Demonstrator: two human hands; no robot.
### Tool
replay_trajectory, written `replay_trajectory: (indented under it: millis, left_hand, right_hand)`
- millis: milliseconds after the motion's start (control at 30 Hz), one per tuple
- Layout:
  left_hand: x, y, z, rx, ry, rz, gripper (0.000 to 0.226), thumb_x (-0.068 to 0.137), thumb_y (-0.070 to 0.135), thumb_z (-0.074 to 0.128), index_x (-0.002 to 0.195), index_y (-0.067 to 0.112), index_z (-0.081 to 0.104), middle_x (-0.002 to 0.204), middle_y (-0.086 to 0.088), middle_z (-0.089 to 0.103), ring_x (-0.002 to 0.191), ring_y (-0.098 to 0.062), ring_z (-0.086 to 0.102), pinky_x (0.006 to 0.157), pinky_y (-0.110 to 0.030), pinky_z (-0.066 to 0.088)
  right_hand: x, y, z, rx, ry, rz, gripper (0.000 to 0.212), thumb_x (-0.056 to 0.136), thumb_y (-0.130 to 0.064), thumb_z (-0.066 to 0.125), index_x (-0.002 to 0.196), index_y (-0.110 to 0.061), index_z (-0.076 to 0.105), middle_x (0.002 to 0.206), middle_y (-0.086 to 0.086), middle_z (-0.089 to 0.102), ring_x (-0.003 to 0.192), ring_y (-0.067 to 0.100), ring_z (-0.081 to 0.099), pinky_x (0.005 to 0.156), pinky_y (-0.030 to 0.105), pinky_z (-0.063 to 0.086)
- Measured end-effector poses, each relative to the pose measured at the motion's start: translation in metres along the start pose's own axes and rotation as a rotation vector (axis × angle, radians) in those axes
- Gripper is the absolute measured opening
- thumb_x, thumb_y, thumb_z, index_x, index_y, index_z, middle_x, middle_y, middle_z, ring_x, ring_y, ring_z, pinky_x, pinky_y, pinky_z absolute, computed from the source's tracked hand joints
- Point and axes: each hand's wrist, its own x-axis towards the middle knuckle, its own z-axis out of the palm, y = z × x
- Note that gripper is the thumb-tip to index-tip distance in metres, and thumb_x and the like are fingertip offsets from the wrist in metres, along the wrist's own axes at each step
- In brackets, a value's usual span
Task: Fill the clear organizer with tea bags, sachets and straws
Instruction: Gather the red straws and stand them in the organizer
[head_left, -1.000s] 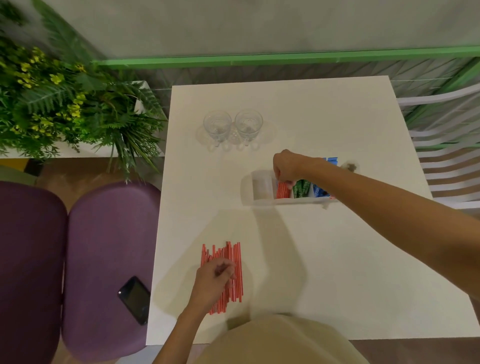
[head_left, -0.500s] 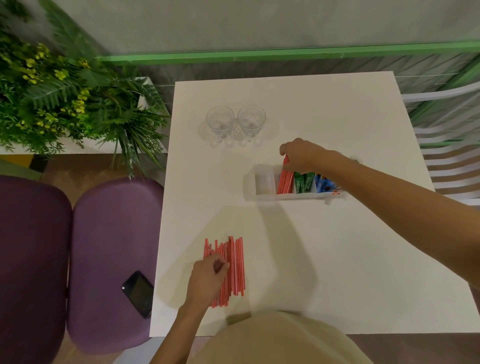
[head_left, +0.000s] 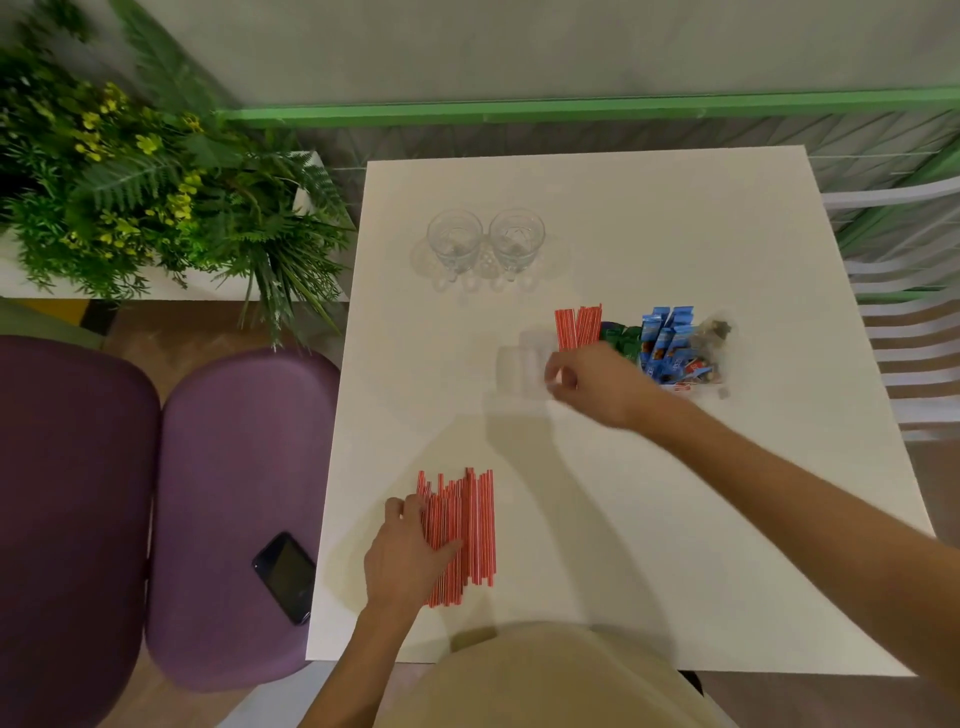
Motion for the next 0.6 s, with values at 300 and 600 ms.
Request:
replay_trajectory:
  millis: [300,600]
  left_hand:
    - [-0.003,0.003,0.007,-0.023,0.015,0.011,0.058,0.081,0.044,0.07,0.128,0.022,0.045,0.119,0.004,0.049,0.085,-0.012,0.061,0.067,-0.028,0.054]
    - [0.001,0.002,0.008,-0.092,0.008,0.04,0.025,0.086,0.031,0.063,0.108,0.024,0.056,0.081,0.011,0.061,0.067,-0.007,0.06,0.059,-0.025,0.052]
  right_hand:
    - [-0.057,0.005,0.129,0.333,-0.383,0.211,0.011,0.089,-0.016,0.058,0.089,-0.009,0.067,0.073,0.007,0.066,0.051,0.012,0.058,0.05,0.021,0.048]
    - [-0.075,0.007,0.159,0.325,-0.311,0.307,0.02,0.091,-0.016,0.053,0.073,-0.017,0.06,0.067,0.0,0.064,0.055,0.011,0.059,0.06,0.024,0.051]
